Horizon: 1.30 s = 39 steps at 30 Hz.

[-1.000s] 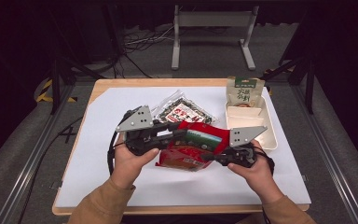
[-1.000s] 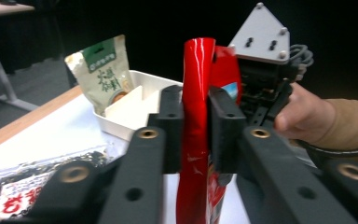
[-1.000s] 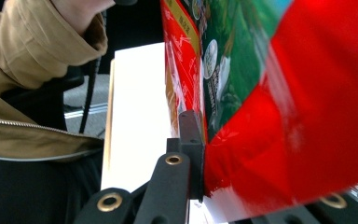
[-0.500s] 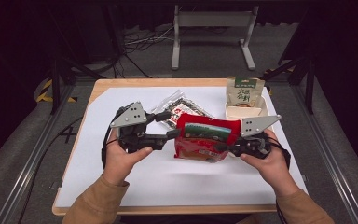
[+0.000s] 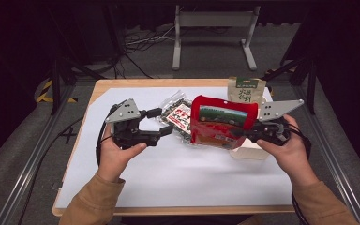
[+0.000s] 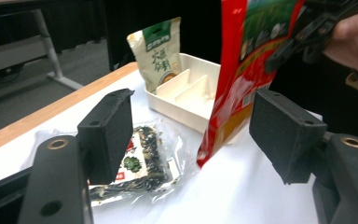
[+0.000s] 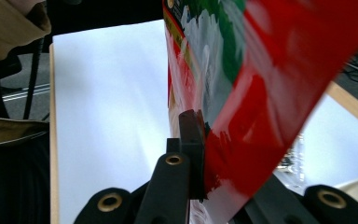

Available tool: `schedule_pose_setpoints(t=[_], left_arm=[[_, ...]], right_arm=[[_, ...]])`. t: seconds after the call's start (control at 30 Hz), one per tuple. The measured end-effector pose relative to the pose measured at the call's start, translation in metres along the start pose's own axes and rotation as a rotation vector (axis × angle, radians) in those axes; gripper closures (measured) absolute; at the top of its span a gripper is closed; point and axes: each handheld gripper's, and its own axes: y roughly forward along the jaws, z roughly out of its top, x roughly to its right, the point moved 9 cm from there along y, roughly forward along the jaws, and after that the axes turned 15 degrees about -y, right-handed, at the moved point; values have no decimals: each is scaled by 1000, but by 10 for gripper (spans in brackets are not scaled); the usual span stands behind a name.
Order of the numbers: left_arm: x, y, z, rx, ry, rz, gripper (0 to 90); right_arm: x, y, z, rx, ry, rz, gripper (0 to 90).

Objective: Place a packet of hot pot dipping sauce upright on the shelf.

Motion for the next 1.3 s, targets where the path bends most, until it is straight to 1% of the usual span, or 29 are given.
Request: schedule_pose_setpoints(t=[0.03, 0.07, 0.1, 0.17, 0.23, 0.33, 0.43, 0.53, 0.6, 0.63, 0.67, 0.8, 0.9, 1.07, 1.3], left_arm=[[0, 0, 0, 0, 0, 0, 301], [-2, -1, 0, -4, -2, 8, 301], [-4, -1, -1, -4, -13, 15, 295], [-6, -1, -1, -4, -13, 21, 295], [-10, -2, -1, -7, -12, 33, 295], [-13, -3, -2, -8, -27, 41, 294], [-18, -4, -2, 0, -29, 52, 280], [-22, -4, -3, 0, -27, 67, 272], [-24, -3, -4, 2, -35, 76, 266], [-24, -3, -4, 2, -35, 76, 266], [-27, -3, -4, 0, -35, 86, 266], [-32, -5, -7, -8, -43, 101, 265], [-37, -5, -8, -6, -45, 124, 265], [-42, -5, -10, -4, -55, 129, 264], [-44, -4, -12, -12, -67, 128, 261]], right_arm=[[0, 0, 0, 0, 0, 0, 887], [4, -3, 0, -3, -2, -9, 887], [9, -6, 1, -6, 0, -20, 887], [10, -7, 1, -8, 1, -23, 886], [16, -11, 1, -10, 4, -35, 886], [24, -15, 2, -12, 10, -49, 887], [32, -19, 2, -16, 16, -63, 887], [39, -21, 2, -21, 16, -73, 887], [46, -21, 2, -31, 19, -83, 886], [49, -21, 1, -35, 16, -85, 887], [49, -21, 1, -35, 16, -85, 887], [61, -24, 1, -45, 20, -102, 886], [68, -27, 0, -47, 26, -111, 886], [83, -32, -5, -47, 37, -131, 886], [101, -38, -12, -46, 32, -151, 886]])
